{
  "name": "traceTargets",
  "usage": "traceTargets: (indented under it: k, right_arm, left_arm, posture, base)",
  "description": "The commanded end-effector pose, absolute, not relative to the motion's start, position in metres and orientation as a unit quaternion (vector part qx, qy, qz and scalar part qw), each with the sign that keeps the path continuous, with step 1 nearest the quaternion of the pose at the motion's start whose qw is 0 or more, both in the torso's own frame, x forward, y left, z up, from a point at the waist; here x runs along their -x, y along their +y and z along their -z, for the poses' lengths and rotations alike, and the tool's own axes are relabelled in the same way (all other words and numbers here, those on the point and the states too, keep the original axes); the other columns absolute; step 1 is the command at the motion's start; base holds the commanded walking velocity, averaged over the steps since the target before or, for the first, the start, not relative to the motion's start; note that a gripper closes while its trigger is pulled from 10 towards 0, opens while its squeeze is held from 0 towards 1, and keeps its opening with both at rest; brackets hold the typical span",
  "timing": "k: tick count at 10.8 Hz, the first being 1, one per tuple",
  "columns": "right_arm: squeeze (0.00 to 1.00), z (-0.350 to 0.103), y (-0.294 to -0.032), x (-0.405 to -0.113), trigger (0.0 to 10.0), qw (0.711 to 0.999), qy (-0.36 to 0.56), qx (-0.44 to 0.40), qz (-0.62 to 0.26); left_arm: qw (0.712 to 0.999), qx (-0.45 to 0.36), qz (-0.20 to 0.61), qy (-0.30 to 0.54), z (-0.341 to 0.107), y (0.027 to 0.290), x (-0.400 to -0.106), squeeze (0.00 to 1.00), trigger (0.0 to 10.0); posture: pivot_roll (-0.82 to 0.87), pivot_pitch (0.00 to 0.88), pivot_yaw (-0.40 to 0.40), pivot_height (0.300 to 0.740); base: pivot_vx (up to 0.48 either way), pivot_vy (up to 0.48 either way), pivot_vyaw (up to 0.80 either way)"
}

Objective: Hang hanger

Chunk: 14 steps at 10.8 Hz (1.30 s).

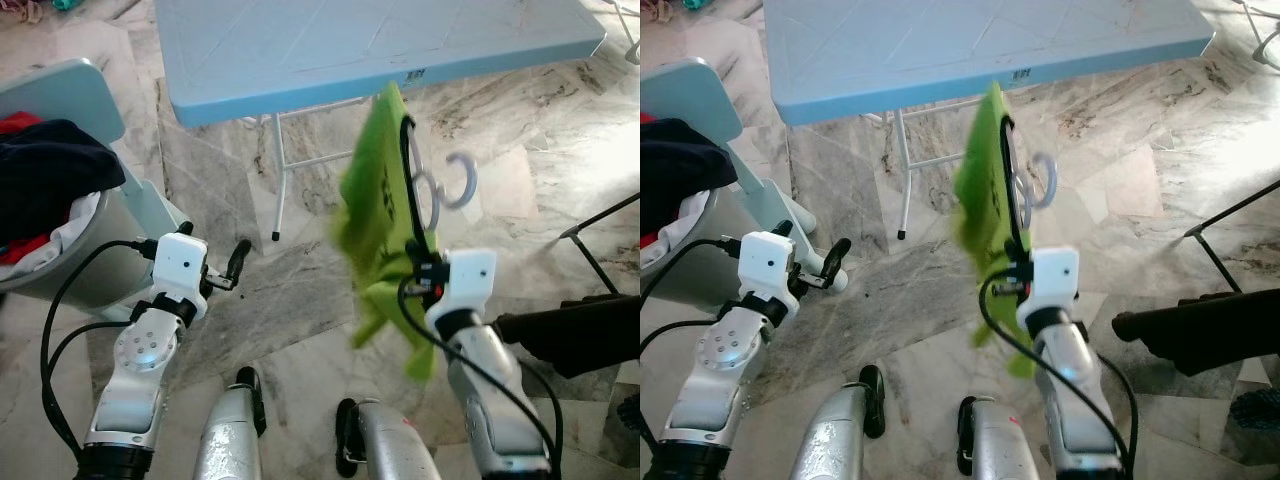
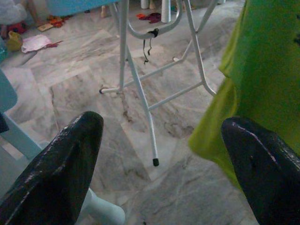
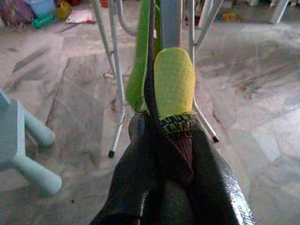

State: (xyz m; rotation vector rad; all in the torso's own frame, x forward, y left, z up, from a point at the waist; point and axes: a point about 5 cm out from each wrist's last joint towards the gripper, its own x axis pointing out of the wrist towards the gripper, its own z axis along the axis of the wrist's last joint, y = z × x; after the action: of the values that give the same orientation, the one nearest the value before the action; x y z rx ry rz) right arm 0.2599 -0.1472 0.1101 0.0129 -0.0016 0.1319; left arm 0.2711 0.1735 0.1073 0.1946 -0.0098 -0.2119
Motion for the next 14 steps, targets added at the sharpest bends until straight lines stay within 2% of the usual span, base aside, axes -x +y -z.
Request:
traceTargets:
  k: [1, 13, 14]
  right_arm:
    - [0.00, -0.1122, -0.1513, -0.2601, 10.0, 0.998, 0.000, 0.014, -0.062]
    - [0.00, -0.1122, -0.1513, -0.2601, 10.0, 0.998, 0.000, 0.014, -0.062]
    - [0.00, -0.1130, -0.1507, -0.2606, 10.0, 0.998, -0.002, 0.018, -0.063]
  left_arm:
    - [0.990, -0.099, 0.098, 0.004, -0.1012, 0.1757, -0.2681, 0.00, 10.0]
    - [0.990, -0.099, 0.098, 0.004, -0.1012, 0.1757, -0.2681, 0.00, 10.0]
    - [0.990, -0.099, 0.097, 0.004, -0.1011, 0.1753, -0.2681, 0.00, 10.0]
  posture:
    - [0.00, 0.249, -0.041, 0.740]
    - [0.00, 0.249, -0.041, 0.740]
    - [0.00, 0.000, 0.000, 0.740]
  base:
    - [0.000, 0.000, 0.00]
    - [0.000, 0.000, 0.00]
    - [0.000, 0.000, 0.00]
